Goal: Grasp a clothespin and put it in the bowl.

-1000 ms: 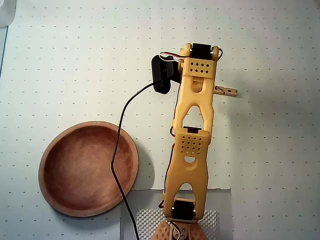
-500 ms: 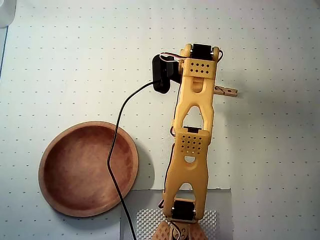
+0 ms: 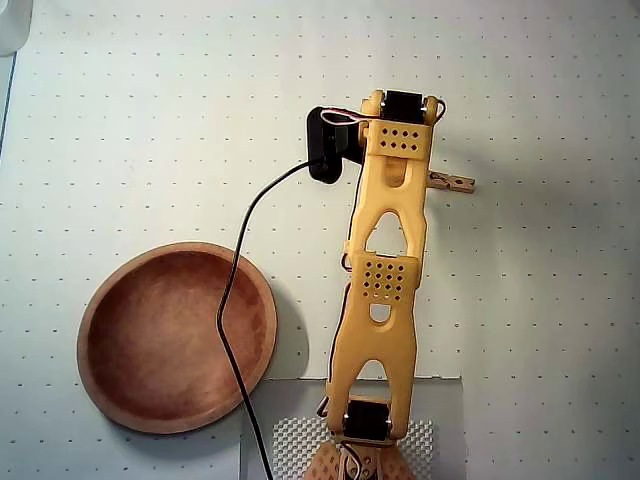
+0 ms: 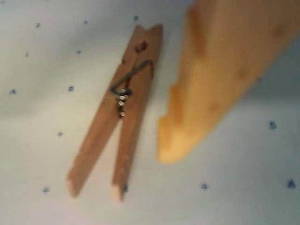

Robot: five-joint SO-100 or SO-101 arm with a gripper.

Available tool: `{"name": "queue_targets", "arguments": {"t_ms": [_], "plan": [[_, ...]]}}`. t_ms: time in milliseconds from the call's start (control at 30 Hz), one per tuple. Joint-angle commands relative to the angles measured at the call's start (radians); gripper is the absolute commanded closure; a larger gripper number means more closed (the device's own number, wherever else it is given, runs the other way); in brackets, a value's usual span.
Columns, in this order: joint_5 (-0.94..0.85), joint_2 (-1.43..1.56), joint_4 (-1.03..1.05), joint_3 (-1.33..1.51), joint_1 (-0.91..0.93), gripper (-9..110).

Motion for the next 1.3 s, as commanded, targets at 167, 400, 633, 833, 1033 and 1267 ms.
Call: {"name": "queue_targets", "arguments": {"t_ms": [167, 400, 633, 833, 1033, 1267], "plan": [[-0.066, 0.043, -0.046, -0.061, 0.021, 68], [-0.098, 0.041, -0.048, -0.066, 0.071, 68], [-0.107, 0.040, -0.048, -0.058, 0.153, 68], [-0.107, 0.038, -0.048, -0.057, 0.183, 68], [-0.107, -0.021, -0.046, -0.060, 0.193, 68], [-0.107, -0.051, -0.038, -0.057, 0.232, 68]]}}
